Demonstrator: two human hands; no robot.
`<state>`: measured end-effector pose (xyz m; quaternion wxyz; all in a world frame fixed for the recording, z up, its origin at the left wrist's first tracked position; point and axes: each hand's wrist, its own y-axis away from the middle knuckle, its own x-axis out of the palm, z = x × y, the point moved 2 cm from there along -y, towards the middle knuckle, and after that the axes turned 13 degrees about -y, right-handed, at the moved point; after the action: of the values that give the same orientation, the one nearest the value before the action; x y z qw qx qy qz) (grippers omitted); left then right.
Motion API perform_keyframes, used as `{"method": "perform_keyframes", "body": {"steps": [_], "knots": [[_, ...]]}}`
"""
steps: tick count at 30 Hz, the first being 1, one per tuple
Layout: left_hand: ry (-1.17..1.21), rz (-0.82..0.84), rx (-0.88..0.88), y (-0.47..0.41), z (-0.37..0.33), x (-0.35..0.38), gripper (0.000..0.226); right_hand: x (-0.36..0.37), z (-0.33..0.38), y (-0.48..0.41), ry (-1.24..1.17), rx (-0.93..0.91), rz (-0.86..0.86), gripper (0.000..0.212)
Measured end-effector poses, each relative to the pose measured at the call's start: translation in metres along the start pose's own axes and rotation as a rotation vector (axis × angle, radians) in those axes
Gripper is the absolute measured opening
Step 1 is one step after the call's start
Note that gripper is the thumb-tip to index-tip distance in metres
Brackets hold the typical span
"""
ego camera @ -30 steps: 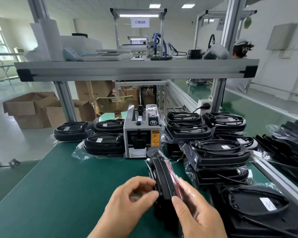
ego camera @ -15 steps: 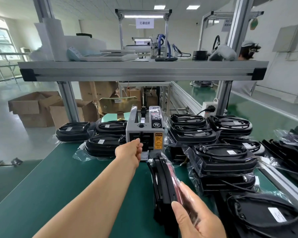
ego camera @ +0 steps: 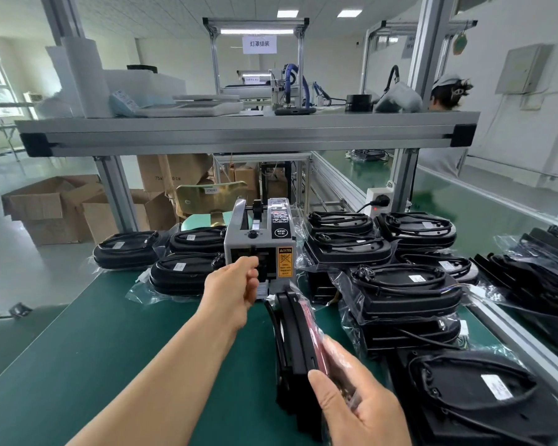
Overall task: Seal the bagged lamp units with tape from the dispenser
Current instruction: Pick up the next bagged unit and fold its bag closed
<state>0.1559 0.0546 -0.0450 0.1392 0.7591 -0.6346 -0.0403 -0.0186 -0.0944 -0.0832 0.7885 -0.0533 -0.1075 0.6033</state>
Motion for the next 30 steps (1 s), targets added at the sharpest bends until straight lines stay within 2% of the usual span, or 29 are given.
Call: {"method": "perform_keyframes", "body": {"steps": [3, 5, 8, 10, 18, 24, 30], "knots": [[-0.284, 0.469, 0.140, 0.058, -0.002, -0.018, 0.023, -0.004, -0.001, -0.004, -0.068, 0.065, 0.048, 0.046], [-0.472, 0.622, 0.217, 0.091, -0.001, -0.023, 0.018, -0.004, 0.003, -0.006, -0.132, 0.120, 0.084, 0.048], [-0.714, 0.598, 0.313, 0.109, 0.001, -0.023, 0.020, -0.002, 0.003, -0.004, -0.104, 0.104, 0.155, 0.052], [-0.775, 0.586, 0.321, 0.109, 0.001, -0.022, 0.020, -0.001, 0.002, -0.004, -0.101, 0.077, 0.172, 0.054], [-0.784, 0.677, 0.244, 0.103, 0.001, -0.015, 0.022, -0.001, 0.002, -0.003, -0.084, 0.022, 0.179, 0.057], [-0.915, 0.723, 0.324, 0.096, -0.006, -0.012, 0.016, 0.000, 0.001, -0.003, -0.099, 0.009, 0.154, 0.053], [-1.019, 0.834, 0.354, 0.092, -0.016, -0.011, 0.017, 0.003, 0.002, -0.004, -0.058, -0.036, 0.174, 0.076]]}}
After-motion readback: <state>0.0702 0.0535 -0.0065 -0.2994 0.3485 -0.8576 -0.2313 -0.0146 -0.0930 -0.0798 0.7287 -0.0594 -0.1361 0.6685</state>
